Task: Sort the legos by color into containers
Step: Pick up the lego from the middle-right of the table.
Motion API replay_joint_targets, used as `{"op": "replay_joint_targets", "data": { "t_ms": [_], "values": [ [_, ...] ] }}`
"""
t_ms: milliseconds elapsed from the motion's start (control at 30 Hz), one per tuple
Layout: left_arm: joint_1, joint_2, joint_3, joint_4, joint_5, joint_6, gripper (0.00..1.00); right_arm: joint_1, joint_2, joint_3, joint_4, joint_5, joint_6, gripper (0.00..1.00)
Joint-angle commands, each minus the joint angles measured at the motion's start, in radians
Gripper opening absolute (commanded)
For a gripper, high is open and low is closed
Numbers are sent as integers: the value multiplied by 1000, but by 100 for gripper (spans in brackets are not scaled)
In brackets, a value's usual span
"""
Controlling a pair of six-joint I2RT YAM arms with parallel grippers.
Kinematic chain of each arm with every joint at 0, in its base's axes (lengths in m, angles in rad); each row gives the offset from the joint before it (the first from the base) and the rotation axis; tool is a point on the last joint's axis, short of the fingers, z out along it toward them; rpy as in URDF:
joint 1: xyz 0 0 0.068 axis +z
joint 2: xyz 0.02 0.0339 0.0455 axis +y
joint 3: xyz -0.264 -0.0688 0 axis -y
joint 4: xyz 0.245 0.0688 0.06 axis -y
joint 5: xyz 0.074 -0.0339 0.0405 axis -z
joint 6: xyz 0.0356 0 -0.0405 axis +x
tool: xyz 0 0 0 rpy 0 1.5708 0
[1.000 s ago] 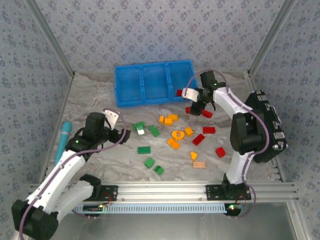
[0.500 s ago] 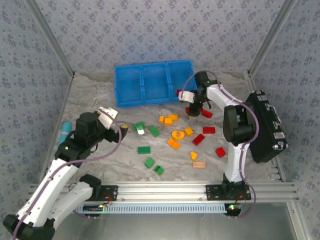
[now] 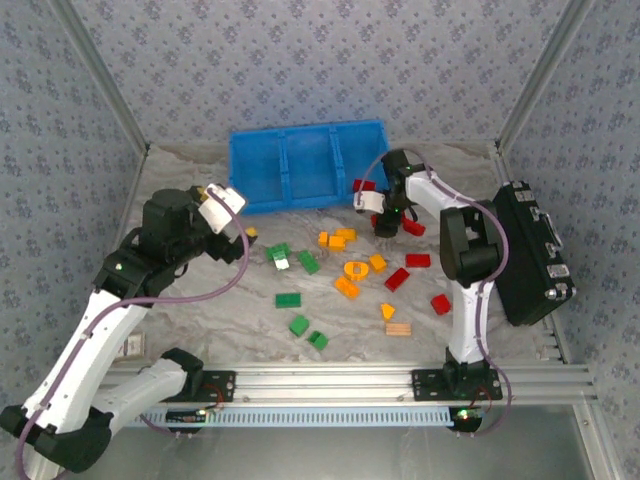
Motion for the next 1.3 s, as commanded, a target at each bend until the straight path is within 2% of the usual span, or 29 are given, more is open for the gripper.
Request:
{"op": "replay_joint_targets", "data": {
  "t_ms": [0,100,567,933,1100,1267],
  "values": [
    [-6,0,23,-69,-33,45,100,9,48,25,-47,22,-79,62],
    [-6,-6,6,-91,-52,55,100,12,62,23,-52,34,-88,52],
    [-6,-39,39,-81,-111,106,100,33,-8,-66,36,103,-124,28],
    [-9,-117,121,-114,-204,178,100,81,-162,-128,88,133,-130,26],
    [-11,-123,197,-98,-212,169,100,96,-155,5,22,136,-133,25],
    [-29,-95,316,-93,-256,179,100,92,-74,178,15,153,-115,24]
  ]
}}
